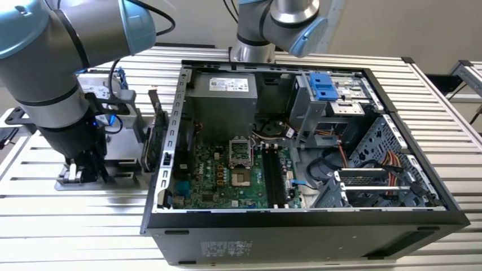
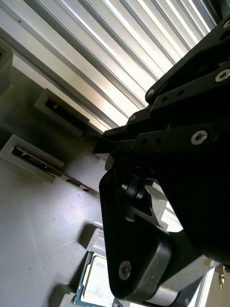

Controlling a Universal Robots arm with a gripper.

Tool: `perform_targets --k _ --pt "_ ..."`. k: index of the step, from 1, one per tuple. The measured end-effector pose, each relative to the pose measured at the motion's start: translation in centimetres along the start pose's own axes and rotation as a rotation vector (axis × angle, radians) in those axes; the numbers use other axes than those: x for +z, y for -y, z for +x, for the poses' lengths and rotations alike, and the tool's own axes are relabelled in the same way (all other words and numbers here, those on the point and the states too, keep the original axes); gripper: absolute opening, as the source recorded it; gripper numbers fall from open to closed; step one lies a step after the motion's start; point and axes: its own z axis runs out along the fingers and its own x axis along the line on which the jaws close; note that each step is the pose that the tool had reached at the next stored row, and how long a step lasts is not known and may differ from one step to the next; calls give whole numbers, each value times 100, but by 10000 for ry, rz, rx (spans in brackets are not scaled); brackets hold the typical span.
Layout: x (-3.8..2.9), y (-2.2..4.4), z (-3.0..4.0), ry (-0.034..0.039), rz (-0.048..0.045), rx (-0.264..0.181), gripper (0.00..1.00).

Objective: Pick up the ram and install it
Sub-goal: 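Pick up the ram and move it above insertion slot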

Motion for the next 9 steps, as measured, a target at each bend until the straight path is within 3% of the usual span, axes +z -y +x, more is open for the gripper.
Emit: perform_targets --k 9 --pt "0 0 0 0 2 0 0"
